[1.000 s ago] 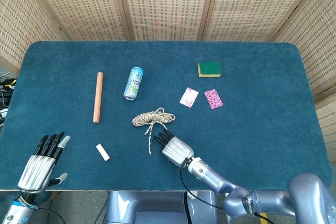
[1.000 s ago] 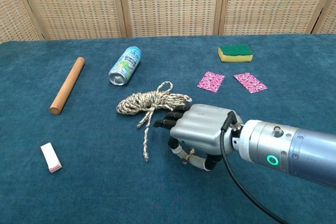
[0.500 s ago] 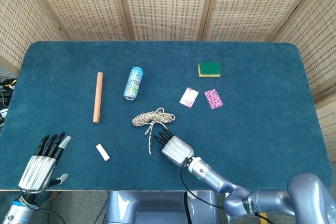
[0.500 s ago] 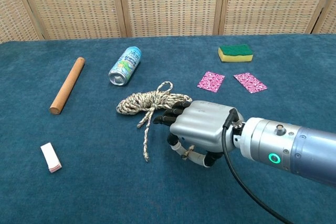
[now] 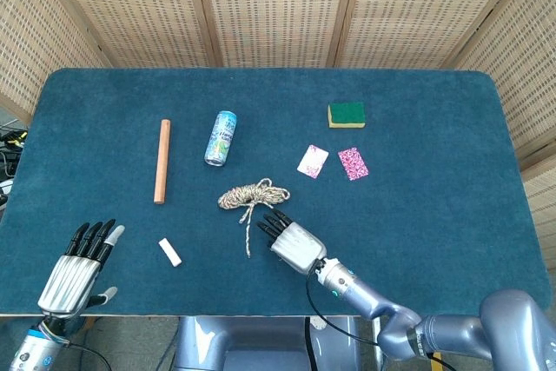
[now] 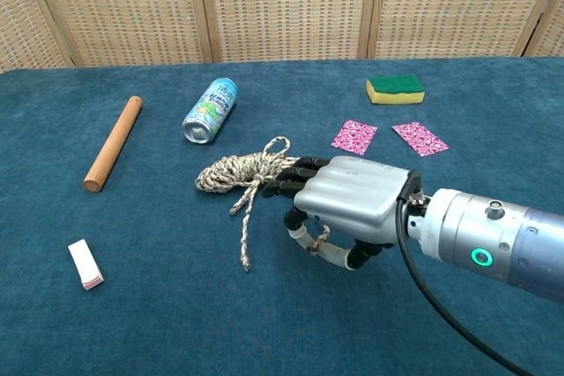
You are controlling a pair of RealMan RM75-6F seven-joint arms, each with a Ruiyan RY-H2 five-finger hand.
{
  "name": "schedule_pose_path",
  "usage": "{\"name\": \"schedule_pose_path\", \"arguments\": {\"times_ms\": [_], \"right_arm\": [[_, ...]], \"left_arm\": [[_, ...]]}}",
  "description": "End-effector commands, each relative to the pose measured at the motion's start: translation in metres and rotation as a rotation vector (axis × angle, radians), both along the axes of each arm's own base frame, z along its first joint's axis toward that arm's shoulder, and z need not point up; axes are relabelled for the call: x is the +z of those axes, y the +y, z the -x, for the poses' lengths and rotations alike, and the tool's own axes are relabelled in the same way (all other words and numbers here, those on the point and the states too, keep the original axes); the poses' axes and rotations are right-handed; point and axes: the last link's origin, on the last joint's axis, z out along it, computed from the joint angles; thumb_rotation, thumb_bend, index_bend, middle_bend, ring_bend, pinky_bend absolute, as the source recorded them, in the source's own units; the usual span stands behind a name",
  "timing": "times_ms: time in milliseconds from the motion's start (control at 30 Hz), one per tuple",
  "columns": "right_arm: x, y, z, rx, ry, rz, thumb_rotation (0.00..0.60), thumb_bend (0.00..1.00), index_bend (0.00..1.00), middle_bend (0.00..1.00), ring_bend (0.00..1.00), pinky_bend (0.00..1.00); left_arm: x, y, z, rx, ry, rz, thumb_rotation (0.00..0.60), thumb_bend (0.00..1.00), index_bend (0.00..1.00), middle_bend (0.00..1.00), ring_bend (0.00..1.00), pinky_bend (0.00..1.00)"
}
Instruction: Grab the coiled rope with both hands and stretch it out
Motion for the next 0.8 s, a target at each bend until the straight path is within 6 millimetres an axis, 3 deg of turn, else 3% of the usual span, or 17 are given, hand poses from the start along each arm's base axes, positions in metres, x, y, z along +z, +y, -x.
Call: {"name": "schedule_pose_path", "arguments": {"times_ms": [33, 200, 500, 800], "right_arm": [[0.006, -0.004, 0.005, 0.006, -0.001, 0.014, 0.600, 0.48, 0.68, 0.08, 0.00, 0.00], [0.014, -0.013, 0.012, 0.022, 0.028, 0.048, 0.600, 0.48, 0.68, 0.08, 0.00, 0.00], [0.029, -0.029, 0.024, 0.042, 0.090, 0.111, 0.600, 0.48, 0.68, 0.08, 0.00, 0.00], [0.032, -0.035, 0.028, 0.010, 0.096, 0.106, 0.600, 0.48, 0.68, 0.08, 0.00, 0.00]], "left_arm": [[-0.005, 0.017, -0.013, -0.078, 0.028, -0.004, 0.600, 0.00, 0.00, 0.00, 0.00, 0.00], [-0.027, 0.046, -0.038, -0.242, 0.087, 0.074, 0.600, 0.00, 0.01, 0.00, 0.00, 0.00], [-0.073, 0.081, -0.072, -0.465, 0.128, 0.147, 0.600, 0.01, 0.21, 0.00, 0.00, 0.00], [-0.115, 0.104, -0.101, -0.600, 0.175, 0.194, 0.600, 0.20, 0.38, 0.00, 0.00, 0.00]]}}
